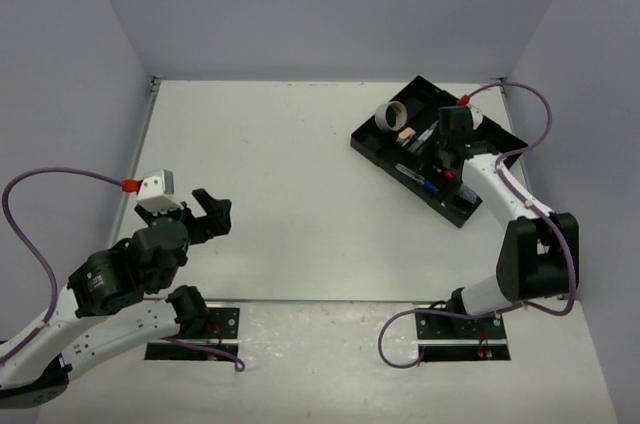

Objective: Sort the stationery into containers
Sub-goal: Place the pen in the storage box.

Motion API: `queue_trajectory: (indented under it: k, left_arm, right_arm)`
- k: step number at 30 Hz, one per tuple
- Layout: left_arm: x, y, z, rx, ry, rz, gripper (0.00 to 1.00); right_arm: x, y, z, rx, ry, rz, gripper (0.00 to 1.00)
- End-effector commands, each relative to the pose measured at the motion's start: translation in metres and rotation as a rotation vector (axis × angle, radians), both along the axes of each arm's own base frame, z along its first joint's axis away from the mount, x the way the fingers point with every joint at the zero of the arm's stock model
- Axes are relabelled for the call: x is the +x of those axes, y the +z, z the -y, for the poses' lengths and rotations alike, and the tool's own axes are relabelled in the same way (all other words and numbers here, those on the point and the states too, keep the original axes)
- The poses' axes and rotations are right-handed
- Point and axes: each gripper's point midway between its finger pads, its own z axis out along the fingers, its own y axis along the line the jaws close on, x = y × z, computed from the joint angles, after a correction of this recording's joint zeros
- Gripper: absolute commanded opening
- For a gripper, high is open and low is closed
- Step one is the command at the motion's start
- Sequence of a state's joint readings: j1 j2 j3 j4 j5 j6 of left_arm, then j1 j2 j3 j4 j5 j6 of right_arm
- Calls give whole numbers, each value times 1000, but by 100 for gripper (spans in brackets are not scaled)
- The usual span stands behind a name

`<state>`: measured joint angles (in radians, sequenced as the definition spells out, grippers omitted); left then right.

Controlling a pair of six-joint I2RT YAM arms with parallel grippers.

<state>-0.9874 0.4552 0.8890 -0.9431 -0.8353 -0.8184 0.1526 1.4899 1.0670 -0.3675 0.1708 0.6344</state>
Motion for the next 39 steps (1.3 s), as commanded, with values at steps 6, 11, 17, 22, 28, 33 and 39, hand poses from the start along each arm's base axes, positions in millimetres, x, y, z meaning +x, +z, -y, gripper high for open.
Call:
queue_trajectory:
  k: [6,11,17,22,28,33,39]
  left_arm:
    - [2,9,-1,-25,8,33,100]
    - [2,9,-1,-25,9,33,100]
    - [3,9,0,-18,5,30,100]
    - [3,8,0,-17,5,28,100]
    - [2,10,-1,-22,5,34,100]
    - [2,10,-1,-23,5,34,100]
    - [2,10,-1,-26,8,36,100]
  right_arm:
    - [44,-4,83,54,-255,11,2]
    - [44,-13,111,44,-321,3,2]
    - [52,-27,119,58,-356,-26,3]
    - [54,-26,123,59,-370,-24,6]
    - [53,-27,128,56,-369,-28,13]
    - [52,-34,131,43,-365,-59,17]
    - [46,-36,134,19,-370,-71,27]
